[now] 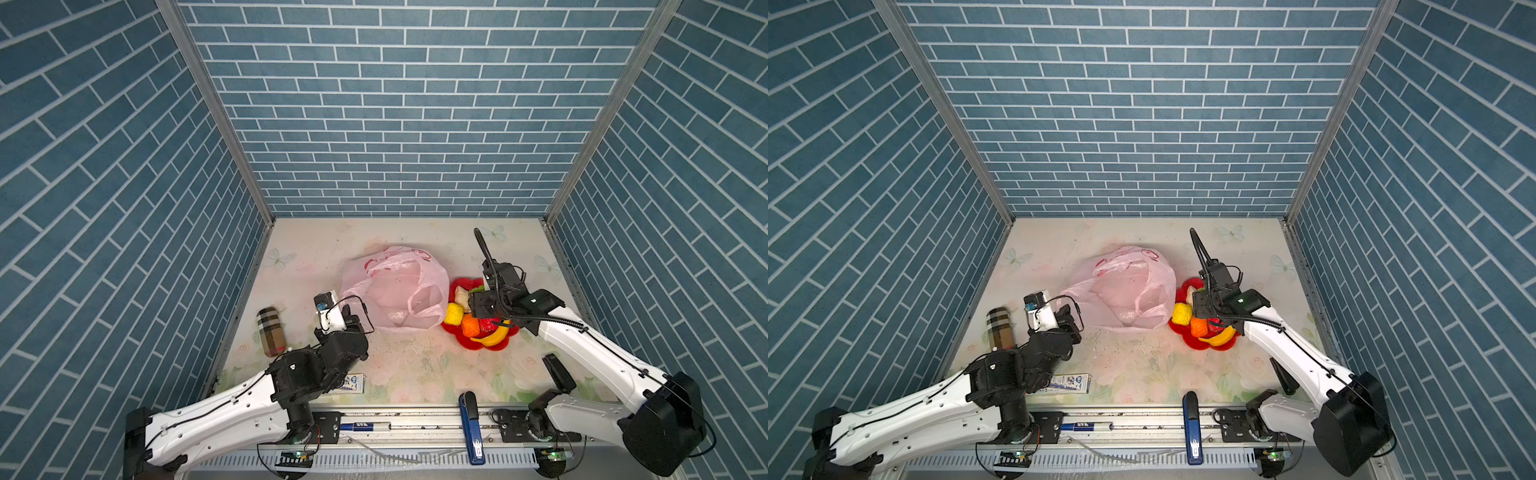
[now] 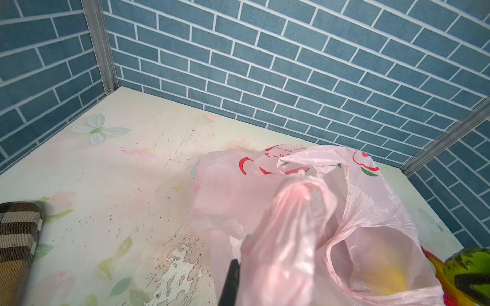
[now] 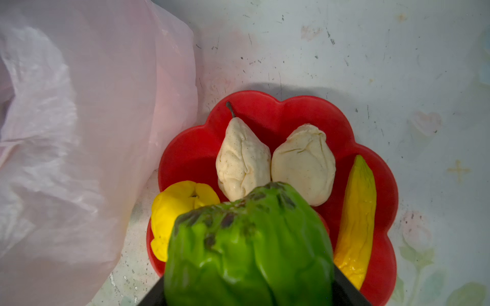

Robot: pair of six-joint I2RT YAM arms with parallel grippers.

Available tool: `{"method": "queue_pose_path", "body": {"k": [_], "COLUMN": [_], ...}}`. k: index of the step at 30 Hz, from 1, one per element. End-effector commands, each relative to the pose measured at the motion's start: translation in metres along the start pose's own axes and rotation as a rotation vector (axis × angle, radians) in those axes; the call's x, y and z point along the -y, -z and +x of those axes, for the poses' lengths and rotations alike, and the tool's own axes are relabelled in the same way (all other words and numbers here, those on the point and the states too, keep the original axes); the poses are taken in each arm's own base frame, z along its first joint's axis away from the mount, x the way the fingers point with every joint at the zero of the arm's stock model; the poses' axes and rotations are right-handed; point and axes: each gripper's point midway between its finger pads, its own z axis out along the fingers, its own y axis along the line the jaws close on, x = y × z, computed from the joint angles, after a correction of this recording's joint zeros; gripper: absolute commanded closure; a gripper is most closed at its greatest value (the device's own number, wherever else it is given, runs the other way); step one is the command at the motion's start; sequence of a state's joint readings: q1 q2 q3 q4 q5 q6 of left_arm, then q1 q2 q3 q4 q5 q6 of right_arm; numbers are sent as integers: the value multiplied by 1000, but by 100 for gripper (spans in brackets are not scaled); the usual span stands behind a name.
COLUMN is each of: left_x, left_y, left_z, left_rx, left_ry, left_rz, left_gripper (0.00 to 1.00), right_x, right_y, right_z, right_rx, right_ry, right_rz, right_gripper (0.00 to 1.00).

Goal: Take fruits out of the plastic bag
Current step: Place the fruit on the plate.

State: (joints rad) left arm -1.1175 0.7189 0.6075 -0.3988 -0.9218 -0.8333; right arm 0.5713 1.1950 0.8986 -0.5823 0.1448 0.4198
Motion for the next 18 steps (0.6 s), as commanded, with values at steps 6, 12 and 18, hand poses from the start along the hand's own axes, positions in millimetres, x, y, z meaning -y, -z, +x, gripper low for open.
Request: {"method": "queue_pose_path", "body": {"k": [6,12,18], "left_x": [-3,-12,-20], "left_y": [3,5,6], "left_z": [1,14,37], "left_rx": [-7,-43,-106], "left_ry": [10,22,-5], "left_rz": [21,37,61], "left_gripper": [100,100,100], "right_x": [7,8,7], "right_y": [-26,-38,-42], "right_z": [17,23,25], "right_rx": [-54,-83,-88], "right_ry": [-58,-73,-91], "right_rz": [25,26,19], "right_gripper": [57,54,50]}}
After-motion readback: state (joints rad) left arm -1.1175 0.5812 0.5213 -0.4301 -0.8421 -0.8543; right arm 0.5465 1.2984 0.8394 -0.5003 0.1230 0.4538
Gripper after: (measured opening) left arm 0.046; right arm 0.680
